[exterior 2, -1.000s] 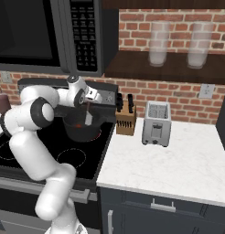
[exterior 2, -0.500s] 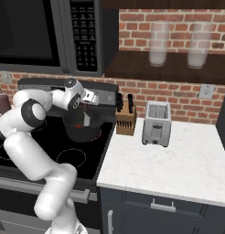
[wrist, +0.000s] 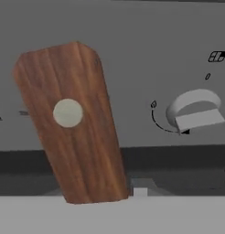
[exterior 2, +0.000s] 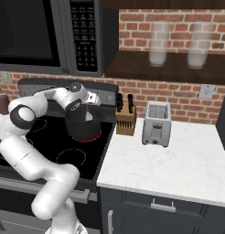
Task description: Put the bell pepper and sweet potato in the pot. Retrieve the spatula and lightly stir the vegetables in the pot.
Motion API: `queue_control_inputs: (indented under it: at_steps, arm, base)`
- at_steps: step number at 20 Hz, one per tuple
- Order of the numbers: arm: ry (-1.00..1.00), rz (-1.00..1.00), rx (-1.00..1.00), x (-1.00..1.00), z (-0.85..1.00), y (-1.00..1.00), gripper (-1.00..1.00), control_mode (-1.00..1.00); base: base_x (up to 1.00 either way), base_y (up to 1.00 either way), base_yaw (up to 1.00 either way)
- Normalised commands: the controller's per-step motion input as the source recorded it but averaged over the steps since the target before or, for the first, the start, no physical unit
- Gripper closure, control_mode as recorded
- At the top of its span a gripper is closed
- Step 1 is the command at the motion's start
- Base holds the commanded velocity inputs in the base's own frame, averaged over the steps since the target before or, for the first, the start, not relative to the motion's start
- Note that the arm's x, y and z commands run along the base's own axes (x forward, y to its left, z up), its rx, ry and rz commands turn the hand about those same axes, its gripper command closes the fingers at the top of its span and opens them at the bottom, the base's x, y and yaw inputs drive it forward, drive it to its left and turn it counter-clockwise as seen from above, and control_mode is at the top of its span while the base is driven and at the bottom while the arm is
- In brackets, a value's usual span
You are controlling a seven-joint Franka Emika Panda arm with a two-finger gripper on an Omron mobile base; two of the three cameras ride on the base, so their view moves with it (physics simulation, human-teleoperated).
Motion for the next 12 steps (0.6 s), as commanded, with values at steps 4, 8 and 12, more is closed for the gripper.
queue_control_inputs:
  at_steps: [4, 8, 12]
  arm:
    - [-0.17, 0.12, 0.05, 0.00, -0.49, 0.13, 1.00, -1.00]
    - [-0.18, 0.09, 0.08, -0.17, -0.04, 0.04, 1.00, -1.00]
    - [-0.08, 0.01, 0.02, -0.34, 0.14, 0.04, 1.00, -1.00]
  base:
    - [0.00, 0.00, 0.00]
    - [0.00, 0.00, 0.00]
    - [0.00, 0.00, 0.00]
